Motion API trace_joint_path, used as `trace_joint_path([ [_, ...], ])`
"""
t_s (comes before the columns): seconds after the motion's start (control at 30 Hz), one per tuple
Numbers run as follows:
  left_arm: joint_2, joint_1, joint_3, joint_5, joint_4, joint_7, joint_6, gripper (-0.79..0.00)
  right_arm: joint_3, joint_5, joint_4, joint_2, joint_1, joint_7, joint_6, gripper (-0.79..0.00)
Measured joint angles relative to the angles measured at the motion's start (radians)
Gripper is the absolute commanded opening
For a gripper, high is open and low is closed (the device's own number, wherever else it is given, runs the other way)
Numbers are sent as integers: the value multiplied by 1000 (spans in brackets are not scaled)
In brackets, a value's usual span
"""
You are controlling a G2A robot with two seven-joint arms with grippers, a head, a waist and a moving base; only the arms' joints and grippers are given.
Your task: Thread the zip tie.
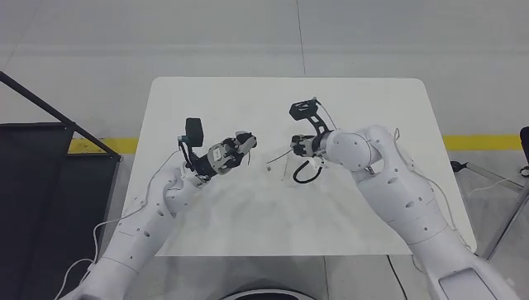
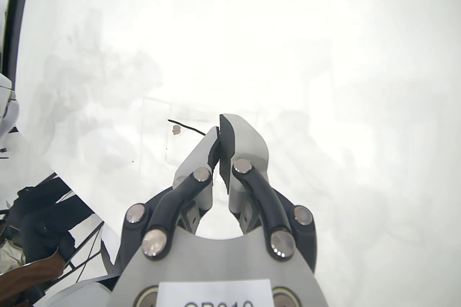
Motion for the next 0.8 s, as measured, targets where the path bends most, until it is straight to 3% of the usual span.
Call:
trace_joint_path([
  [0.23,3,39,-29,72,-84,29,93,-785,147,60,-162,35,-127,-26,51,-785],
  [0.5,4,62,2,459,-95,270,322,-785,322,90,-404,73,-320,-28,104,-785],
  [0.6,0,55,17,496,-70,339,342,-785,370,86,-486,83,-379,-20,127,-785],
  [0.8,0,55,16,494,-70,339,342,-785,394,74,-550,90,-416,-13,128,-785],
])
